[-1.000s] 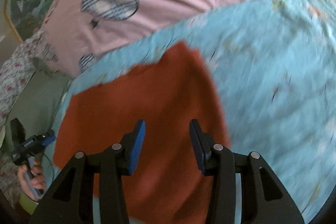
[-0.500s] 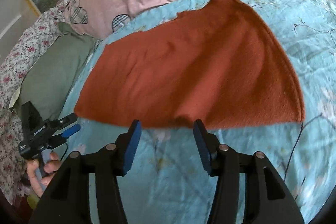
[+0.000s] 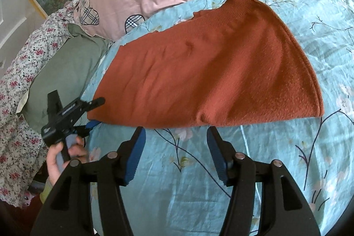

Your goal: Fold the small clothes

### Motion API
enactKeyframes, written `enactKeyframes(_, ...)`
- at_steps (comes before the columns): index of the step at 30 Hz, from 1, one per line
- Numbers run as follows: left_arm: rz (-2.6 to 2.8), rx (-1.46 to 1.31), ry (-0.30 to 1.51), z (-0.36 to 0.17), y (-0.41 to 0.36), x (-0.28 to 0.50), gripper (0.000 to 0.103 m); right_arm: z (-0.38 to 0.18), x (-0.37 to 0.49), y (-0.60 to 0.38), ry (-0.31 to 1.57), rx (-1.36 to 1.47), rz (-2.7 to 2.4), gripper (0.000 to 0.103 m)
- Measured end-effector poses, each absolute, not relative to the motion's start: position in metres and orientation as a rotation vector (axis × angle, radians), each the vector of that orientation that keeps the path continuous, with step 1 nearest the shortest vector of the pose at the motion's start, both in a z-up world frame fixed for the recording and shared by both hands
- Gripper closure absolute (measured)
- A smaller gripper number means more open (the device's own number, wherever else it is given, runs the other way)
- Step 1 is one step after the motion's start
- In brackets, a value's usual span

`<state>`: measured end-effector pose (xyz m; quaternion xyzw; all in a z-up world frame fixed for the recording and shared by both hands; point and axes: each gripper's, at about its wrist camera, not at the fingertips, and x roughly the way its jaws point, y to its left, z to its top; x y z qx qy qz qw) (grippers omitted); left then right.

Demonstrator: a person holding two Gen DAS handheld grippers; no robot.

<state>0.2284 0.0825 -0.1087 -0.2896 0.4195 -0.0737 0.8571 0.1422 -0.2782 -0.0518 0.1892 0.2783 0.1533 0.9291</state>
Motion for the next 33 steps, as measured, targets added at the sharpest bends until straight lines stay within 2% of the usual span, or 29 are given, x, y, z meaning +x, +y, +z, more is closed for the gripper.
enactKeyframes(4,-0.115,-0.643,0.851,-0.107,0.091,0.247,0.023,-0.049,0.146,-0.283,0.568,0.403,0.318,0.044)
enactKeyframes(5,-0.099,-0.639,0.844,-0.106,0.092,0.250,0.031,-0.048,0.148,-0.285,0.567,0.409,0.320,0.044)
enactKeyframes(6,-0.088,-0.631,0.842,-0.105,0.093,0.254,0.045,-0.047,0.150,-0.287,0.566,0.413,0.320,0.044)
enactKeyframes(7,-0.086,-0.628,0.844,-0.105,0.094,0.257,0.054,-0.046,0.152,-0.289,0.564,0.415,0.319,0.044)
enactKeyframes(9,-0.089,-0.625,0.842,-0.103,0.095,0.261,0.086,-0.041,0.155,-0.294,0.554,0.418,0.322,0.044)
enactKeyframes(10,-0.092,-0.617,0.833,-0.100,0.095,0.261,0.089,-0.039,0.156,-0.296,0.549,0.418,0.324,0.044)
enactKeyframes(16,-0.178,-0.472,0.705,-0.046,0.057,0.243,0.094,-0.017,0.173,-0.322,0.524,0.461,0.359,0.044)
enactKeyframes(21,-0.318,-0.220,0.654,-0.011,-0.035,0.229,0.094,-0.003,0.200,-0.344,0.552,0.548,0.433,0.044)
enactKeyframes(26,-0.348,0.021,0.698,-0.043,-0.118,0.224,0.093,0.001,0.247,-0.343,0.641,0.622,0.512,0.044)
enactKeyframes(30,-0.346,0.086,0.733,-0.069,-0.139,0.222,0.093,0.001,0.288,-0.312,0.740,0.562,0.556,0.030)
enactKeyframes(33,-0.337,0.119,0.714,-0.072,-0.142,0.221,0.093,0.000,0.316,-0.285,0.792,0.530,0.590,0.029)
